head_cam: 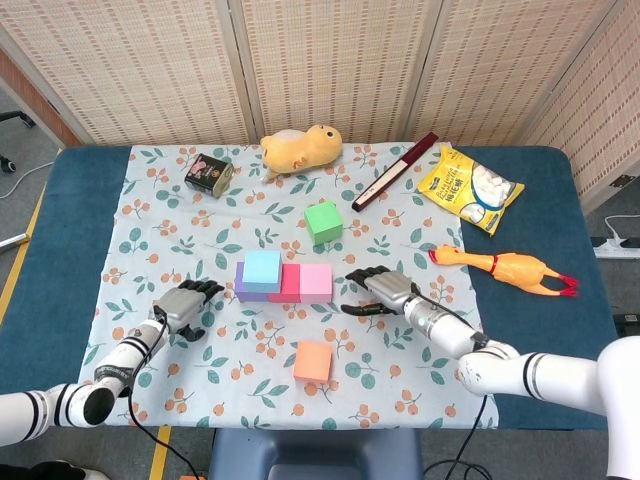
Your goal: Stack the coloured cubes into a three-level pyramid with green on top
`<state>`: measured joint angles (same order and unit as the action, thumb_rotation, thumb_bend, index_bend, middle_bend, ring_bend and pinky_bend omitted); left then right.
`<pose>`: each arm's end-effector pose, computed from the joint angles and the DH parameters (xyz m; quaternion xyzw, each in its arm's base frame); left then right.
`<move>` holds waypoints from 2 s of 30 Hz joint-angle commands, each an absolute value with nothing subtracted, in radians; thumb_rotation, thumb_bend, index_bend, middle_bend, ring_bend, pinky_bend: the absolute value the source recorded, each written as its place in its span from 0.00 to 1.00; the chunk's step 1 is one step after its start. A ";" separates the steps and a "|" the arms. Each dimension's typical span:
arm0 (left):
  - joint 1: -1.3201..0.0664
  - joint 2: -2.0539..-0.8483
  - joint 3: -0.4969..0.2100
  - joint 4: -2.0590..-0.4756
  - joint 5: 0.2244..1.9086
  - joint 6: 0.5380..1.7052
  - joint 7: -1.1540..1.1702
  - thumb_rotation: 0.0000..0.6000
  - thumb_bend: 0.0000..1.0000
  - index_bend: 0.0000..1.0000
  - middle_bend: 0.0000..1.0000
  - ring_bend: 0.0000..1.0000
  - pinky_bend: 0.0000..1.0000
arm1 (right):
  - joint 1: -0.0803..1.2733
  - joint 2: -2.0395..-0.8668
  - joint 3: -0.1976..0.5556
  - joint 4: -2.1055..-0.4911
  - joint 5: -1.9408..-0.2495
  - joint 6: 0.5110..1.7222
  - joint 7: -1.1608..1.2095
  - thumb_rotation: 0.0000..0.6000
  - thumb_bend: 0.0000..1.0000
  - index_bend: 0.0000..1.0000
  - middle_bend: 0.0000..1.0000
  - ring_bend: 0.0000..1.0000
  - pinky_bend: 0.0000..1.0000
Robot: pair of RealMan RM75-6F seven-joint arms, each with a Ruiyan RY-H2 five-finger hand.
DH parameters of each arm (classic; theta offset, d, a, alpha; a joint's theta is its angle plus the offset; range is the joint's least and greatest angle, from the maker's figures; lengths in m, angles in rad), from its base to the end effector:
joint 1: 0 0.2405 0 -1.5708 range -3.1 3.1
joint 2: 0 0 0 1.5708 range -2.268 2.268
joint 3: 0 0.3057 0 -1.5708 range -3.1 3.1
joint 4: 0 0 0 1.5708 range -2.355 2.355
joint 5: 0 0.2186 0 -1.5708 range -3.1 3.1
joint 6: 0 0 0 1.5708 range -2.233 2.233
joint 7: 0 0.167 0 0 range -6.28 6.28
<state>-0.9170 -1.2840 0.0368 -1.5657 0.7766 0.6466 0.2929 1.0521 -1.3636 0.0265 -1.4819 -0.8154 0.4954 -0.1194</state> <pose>-0.2365 0.4032 0.0084 -0.7802 -0.4678 -0.1742 0.3770 -0.1684 -0.4307 -0.0287 0.7942 -0.4877 0.2073 0.2974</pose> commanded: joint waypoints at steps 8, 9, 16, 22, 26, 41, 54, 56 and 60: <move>-0.930 -1.294 0.039 -1.562 0.781 0.638 0.297 1.00 0.37 0.00 0.00 0.00 0.00 | 1.061 -1.395 0.037 -1.460 -0.812 0.504 -0.110 0.00 0.18 0.03 0.03 0.00 0.00; -0.931 -1.295 0.040 -1.562 0.781 0.637 0.298 1.00 0.37 0.00 0.00 0.00 0.00 | 1.062 -1.398 0.039 -1.458 -0.813 0.502 -0.108 0.00 0.19 0.03 0.03 0.00 0.00; -0.945 -1.304 0.040 -1.550 0.775 0.631 0.302 1.00 0.37 0.00 0.00 0.00 0.00 | 1.067 -1.416 0.044 -1.438 -0.815 0.492 -0.097 0.00 0.20 0.03 0.03 0.00 0.00; -0.954 -1.308 0.041 -1.541 0.769 0.626 0.304 1.00 0.37 0.00 0.00 0.00 0.00 | 1.075 -1.431 0.049 -1.424 -0.815 0.484 -0.090 0.00 0.20 0.02 0.03 0.00 0.00; -0.960 -1.314 0.040 -1.538 0.775 0.621 0.301 1.00 0.37 0.00 0.00 0.00 0.00 | 1.078 -1.441 0.054 -1.416 -0.820 0.481 -0.083 0.00 0.20 0.02 0.03 0.00 0.00; -0.976 -1.330 0.040 -1.529 0.789 0.619 0.302 1.00 0.37 0.00 0.00 0.00 0.00 | 1.076 -1.447 0.059 -1.409 -0.833 0.481 -0.066 0.00 0.21 0.01 0.02 0.00 0.00; -0.996 -1.337 0.037 -1.532 0.781 0.625 0.313 1.00 0.37 0.00 0.00 0.00 0.00 | 1.072 -1.444 0.062 -1.417 -0.842 0.486 -0.058 0.00 0.22 0.00 0.02 0.00 0.00; -0.996 -1.338 0.037 -1.532 0.778 0.626 0.312 1.00 0.37 0.00 0.00 0.00 0.00 | 1.071 -1.444 0.061 -1.417 -0.843 0.486 -0.057 0.00 0.22 0.00 0.02 0.00 0.00; -0.996 -1.338 0.041 -1.529 0.774 0.625 0.310 1.00 0.37 0.00 0.00 0.00 0.00 | 1.070 -1.442 0.057 -1.415 -0.841 0.489 -0.060 0.00 0.22 0.00 0.02 0.00 0.00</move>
<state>-0.9961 -1.3382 0.0410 -1.5288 0.7739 0.6249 0.3099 1.0701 -1.4420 0.0571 -1.4154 -0.8410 0.4889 -0.0595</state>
